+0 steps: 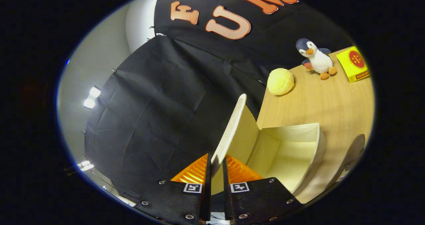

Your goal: Open the storage box then place both shoes into the box .Put the left shoe in first, then the right shoe, with the right side of both shoes facing outward in a uniform manner.

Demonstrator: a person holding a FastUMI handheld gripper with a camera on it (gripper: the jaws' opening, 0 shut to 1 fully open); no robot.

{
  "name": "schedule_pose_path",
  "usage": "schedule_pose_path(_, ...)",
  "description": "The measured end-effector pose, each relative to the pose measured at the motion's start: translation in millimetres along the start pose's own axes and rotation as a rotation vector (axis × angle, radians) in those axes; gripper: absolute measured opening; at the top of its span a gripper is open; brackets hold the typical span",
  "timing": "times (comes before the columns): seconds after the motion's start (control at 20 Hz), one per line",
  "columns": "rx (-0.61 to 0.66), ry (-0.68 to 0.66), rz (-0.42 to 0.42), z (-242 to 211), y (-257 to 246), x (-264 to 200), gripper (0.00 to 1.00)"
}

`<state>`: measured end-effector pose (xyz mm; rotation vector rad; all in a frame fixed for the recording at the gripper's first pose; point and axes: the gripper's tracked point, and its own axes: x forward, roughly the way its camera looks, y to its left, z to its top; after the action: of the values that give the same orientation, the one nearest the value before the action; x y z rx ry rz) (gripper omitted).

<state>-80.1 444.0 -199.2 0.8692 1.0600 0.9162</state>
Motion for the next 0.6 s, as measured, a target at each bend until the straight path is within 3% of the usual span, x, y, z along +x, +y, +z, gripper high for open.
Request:
schedule_pose_path(0.35,-0.103,0.034,-0.006,-21,50,88,0.16)
schedule_pose_path(0.6,-0.112,0.088,-0.063,-41,61,153,0.17)
